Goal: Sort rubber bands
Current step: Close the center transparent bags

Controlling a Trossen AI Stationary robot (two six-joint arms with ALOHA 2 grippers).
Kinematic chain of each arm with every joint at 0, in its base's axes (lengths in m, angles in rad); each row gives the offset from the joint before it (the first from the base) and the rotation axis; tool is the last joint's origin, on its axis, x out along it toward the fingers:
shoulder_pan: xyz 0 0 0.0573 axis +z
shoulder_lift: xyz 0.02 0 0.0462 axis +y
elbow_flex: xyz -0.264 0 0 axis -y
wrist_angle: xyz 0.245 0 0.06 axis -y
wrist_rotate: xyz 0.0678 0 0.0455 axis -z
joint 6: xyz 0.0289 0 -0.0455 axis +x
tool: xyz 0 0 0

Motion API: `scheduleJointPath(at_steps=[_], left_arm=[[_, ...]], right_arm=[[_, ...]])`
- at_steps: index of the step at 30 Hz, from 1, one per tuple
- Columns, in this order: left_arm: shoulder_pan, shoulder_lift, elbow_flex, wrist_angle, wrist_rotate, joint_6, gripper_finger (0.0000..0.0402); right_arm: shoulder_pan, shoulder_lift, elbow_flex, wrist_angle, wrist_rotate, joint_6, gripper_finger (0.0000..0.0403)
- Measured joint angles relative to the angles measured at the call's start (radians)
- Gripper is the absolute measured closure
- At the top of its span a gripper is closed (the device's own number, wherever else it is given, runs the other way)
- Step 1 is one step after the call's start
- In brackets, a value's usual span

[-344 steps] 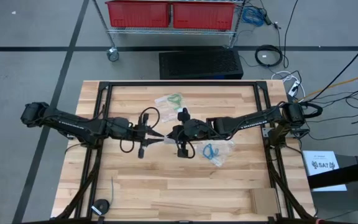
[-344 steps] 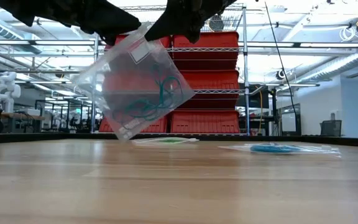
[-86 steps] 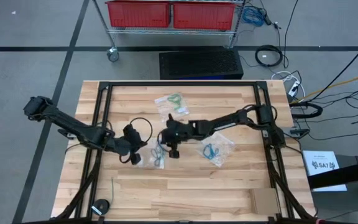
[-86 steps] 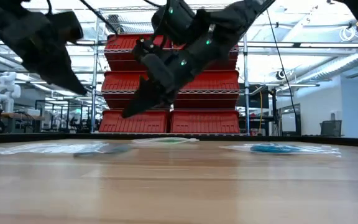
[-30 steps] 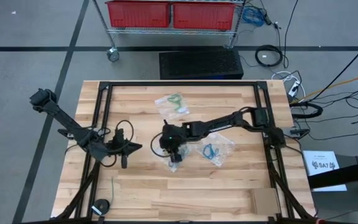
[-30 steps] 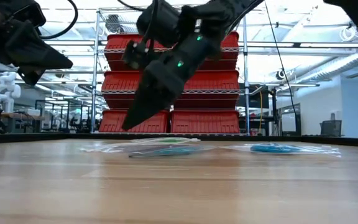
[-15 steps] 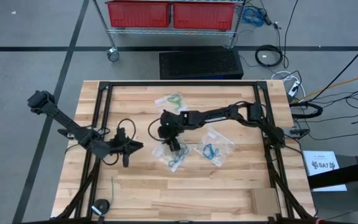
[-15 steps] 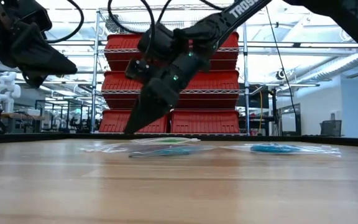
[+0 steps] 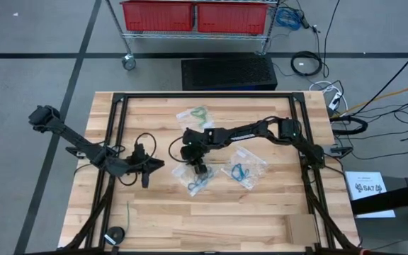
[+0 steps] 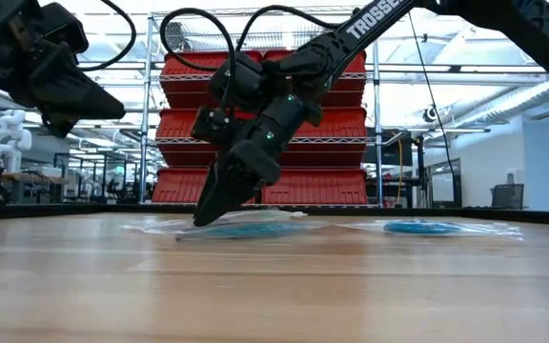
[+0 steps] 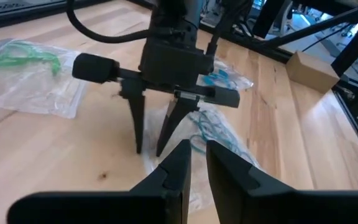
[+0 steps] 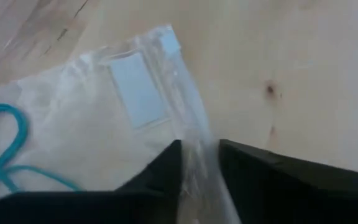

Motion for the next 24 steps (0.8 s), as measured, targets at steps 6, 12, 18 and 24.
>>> scheduleJointPath(at_steps=[6,12,18,24], left_arm=[[0.020,0.000,0.000,0.008,-0.052,0.045,0.0352],[0.021,-0.006,0.000,0.094,-0.170,0.143,0.0395],[0.021,-0.006,0.000,0.348,-0.165,0.409,0.0397],[0.054,-0.007,0.000,0.448,-0.054,0.494,0.0396]], right_arm=[[0.022,-0.017,-0.002,-0.008,0.125,-0.014,0.0392],[0.031,-0.105,-0.005,-0.092,0.269,0.021,0.0398],[0.065,-0.243,-0.004,-0.166,0.471,0.061,0.0400],[0.139,-0.395,-0.003,-0.231,0.725,0.094,0.0401]])
